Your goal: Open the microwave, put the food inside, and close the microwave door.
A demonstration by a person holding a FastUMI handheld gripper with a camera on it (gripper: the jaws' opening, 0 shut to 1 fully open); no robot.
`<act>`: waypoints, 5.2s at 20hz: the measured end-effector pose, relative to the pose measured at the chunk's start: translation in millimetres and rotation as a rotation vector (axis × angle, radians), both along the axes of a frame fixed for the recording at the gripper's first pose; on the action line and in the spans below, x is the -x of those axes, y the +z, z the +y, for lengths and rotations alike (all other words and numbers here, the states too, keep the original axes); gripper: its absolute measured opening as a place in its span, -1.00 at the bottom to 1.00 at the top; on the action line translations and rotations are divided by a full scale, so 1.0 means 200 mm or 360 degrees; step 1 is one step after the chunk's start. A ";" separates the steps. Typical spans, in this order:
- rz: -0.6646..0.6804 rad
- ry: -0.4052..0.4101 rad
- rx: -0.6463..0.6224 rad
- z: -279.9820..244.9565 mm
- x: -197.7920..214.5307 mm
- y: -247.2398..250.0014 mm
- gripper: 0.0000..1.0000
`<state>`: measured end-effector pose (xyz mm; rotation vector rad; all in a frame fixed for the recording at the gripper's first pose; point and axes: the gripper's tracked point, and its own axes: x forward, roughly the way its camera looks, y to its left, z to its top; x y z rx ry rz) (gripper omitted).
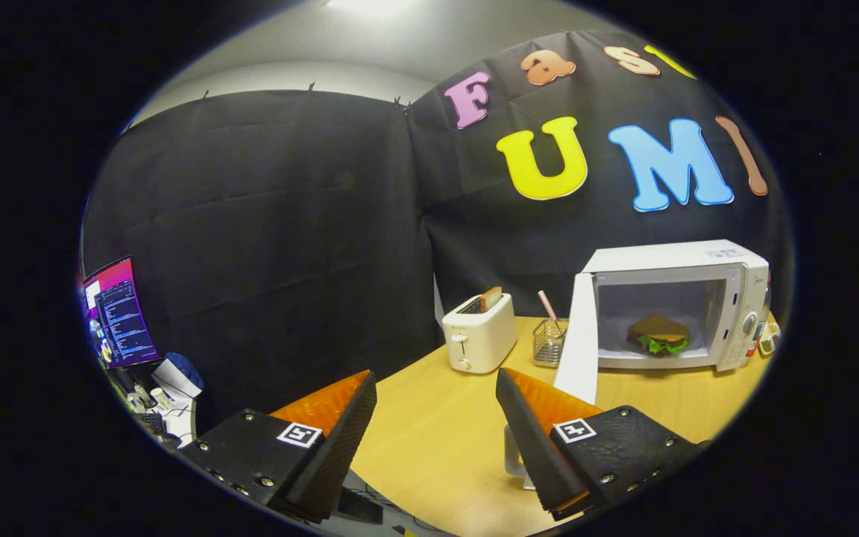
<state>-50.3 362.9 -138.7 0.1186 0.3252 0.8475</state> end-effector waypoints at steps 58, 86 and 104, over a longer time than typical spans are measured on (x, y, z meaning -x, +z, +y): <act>0.0186 -0.0918 0.0298 -1.45 -1.29 -0.35 -0.98; 0.0049 -0.1197 0.0368 -1.52 -1.48 -0.22 -0.98; -0.0334 -0.1301 0.0359 -1.52 -0.54 0.40 -0.98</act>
